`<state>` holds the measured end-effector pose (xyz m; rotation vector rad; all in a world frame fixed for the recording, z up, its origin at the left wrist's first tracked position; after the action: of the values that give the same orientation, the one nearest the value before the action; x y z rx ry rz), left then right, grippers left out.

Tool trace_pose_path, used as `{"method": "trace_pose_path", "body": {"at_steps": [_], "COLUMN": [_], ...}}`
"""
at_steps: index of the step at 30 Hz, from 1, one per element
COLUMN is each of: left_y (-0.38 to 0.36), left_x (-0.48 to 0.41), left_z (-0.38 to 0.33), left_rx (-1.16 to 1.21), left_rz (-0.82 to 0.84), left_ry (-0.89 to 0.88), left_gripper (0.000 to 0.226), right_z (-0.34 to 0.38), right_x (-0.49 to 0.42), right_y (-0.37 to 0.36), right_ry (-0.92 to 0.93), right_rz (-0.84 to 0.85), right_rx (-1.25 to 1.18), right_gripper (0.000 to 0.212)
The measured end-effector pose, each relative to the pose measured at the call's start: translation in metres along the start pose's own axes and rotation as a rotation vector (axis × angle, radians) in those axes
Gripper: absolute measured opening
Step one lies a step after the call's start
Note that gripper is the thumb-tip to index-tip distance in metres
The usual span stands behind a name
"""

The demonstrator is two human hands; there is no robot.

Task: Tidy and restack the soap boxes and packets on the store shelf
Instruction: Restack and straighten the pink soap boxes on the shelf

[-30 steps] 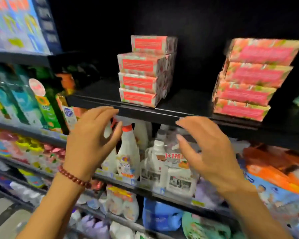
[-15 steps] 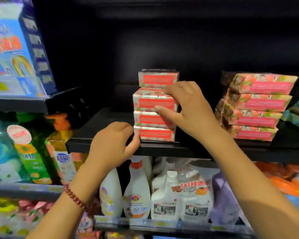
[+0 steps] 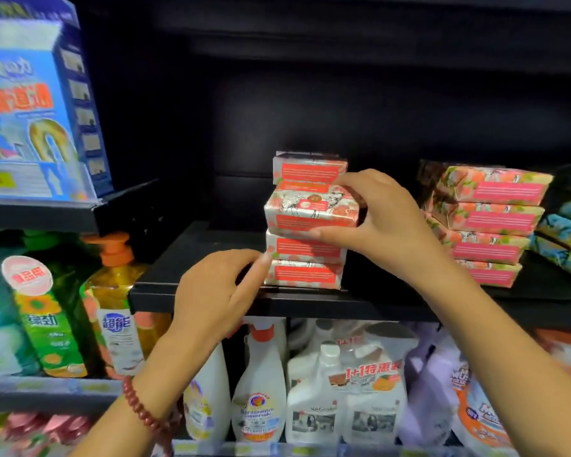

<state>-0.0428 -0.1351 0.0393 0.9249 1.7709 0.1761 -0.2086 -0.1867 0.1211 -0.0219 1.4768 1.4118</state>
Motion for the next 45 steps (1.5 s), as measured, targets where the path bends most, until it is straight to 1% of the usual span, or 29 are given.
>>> {"method": "trace_pose_path", "body": {"at_steps": [2,3,5,6,7,8,9,10,11,13,16,18,19,21,22,24,26,28,30,32,34,36,38,40,41,43,45], "left_y": [0.013,0.015,0.014,0.015,0.018,0.021,0.023,0.023,0.022,0.026,0.039,0.041,0.04,0.041,0.041,0.042,0.041,0.038,0.035,0.03,0.029,0.033,0.039,0.042,0.041,0.038,0.035], "left_x": [-0.01,-0.018,-0.035,-0.042,-0.047,-0.051,-0.052,-0.051,-0.05,-0.05,-0.05,-0.048,-0.047,-0.046,-0.046,-0.046,-0.046,-0.046,-0.046,-0.047,-0.047,-0.048,-0.048,-0.048,-0.048,-0.048,-0.047], "left_z": [0.013,0.018,0.013,0.006,-0.003,-0.015,-0.026,-0.036,-0.042,-0.045,-0.041,-0.042,-0.043,-0.045,-0.047,-0.05,-0.05,-0.043,-0.037,-0.039,-0.041,-0.042,-0.045,-0.049,-0.05,-0.055,-0.059], "left_rx": [0.324,0.457,0.628,0.664,0.67,0.658,0.659,0.685,0.735,0.811,0.77,0.737,0.745,0.73,0.715,0.723,0.747,0.773,0.813,0.839,0.831,0.799,0.726,0.647,0.623,0.602,0.594], "left_rz": [-0.104,-0.118,-0.061,-0.028,-0.003,0.023,0.06,0.096,0.125,0.085,-0.064,-0.079,-0.066,-0.049,-0.043,-0.022,-0.004,0.002,0.031,0.092,0.11,0.086,0.059,0.057,0.067,0.088,0.103], "left_ry": [0.153,0.223,0.324,0.336,0.305,0.244,0.171,0.12,0.101,0.104,0.094,0.056,0.041,0.0,-0.025,-0.06,-0.057,0.003,0.057,0.047,0.027,-0.007,-0.066,-0.127,-0.152,-0.202,-0.246], "left_gripper": [0.058,0.054,0.044,0.041,0.041,0.045,0.045,0.038,0.031,0.028,0.033,0.03,0.029,0.032,0.034,0.035,0.037,0.042,0.045,0.045,0.05,0.053,0.057,0.062,0.064,0.065,0.065], "right_z": [0.008,0.012,0.021,0.026,0.031,0.035,0.039,0.042,0.042,0.04,0.026,0.015,0.012,0.014,0.018,0.026,0.034,0.039,0.043,0.043,0.04,0.035,0.027,0.013,0.005,-0.007,-0.011], "right_x": [0.011,0.015,0.021,0.023,0.024,0.025,0.025,0.025,0.025,0.023,0.019,0.014,0.012,0.007,0.006,0.006,0.011,0.016,0.02,0.022,0.02,0.016,0.013,0.009,0.006,0.001,-0.003], "right_y": [0.011,0.016,0.024,0.028,0.03,0.032,0.033,0.033,0.032,0.029,0.021,0.019,0.018,0.02,0.023,0.032,0.04,0.043,0.041,0.036,0.029,0.022,0.018,0.016,0.015,0.007,0.0], "right_ry": [0.059,0.092,0.163,0.197,0.227,0.252,0.273,0.284,0.286,0.271,0.15,0.052,0.029,0.053,0.081,0.145,0.212,0.273,0.33,0.366,0.365,0.346,0.291,0.17,0.097,-0.03,-0.088], "right_rz": [-0.077,-0.106,-0.158,-0.182,-0.204,-0.22,-0.229,-0.233,-0.233,-0.208,-0.11,-0.063,-0.04,-0.011,-0.022,-0.108,-0.22,-0.301,-0.342,-0.355,-0.309,-0.21,-0.115,-0.046,-0.018,0.042,0.095], "right_rx": [-0.019,-0.045,-0.062,-0.052,-0.039,-0.029,-0.025,-0.026,-0.03,-0.056,-0.245,-0.384,-0.43,-0.446,-0.419,-0.332,-0.249,-0.186,-0.145,-0.118,-0.138,-0.191,-0.285,-0.457,-0.548,-0.711,-0.783], "right_gripper": [0.068,0.068,0.064,0.062,0.06,0.057,0.055,0.054,0.054,0.058,0.071,0.076,0.075,0.062,0.054,0.043,0.04,0.037,0.034,0.034,0.038,0.044,0.055,0.067,0.071,0.073,0.073]}}
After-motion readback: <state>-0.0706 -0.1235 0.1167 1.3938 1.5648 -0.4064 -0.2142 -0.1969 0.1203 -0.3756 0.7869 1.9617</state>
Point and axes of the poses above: each hand's wrist, its own x-axis away from the middle knuckle, its own y-axis out of the back of the hand, z = x × y, the point moved 10 cm from there along -x, towards the middle knuckle, and after that the axes turned 5 degrees about x, right-handed, at the moved point
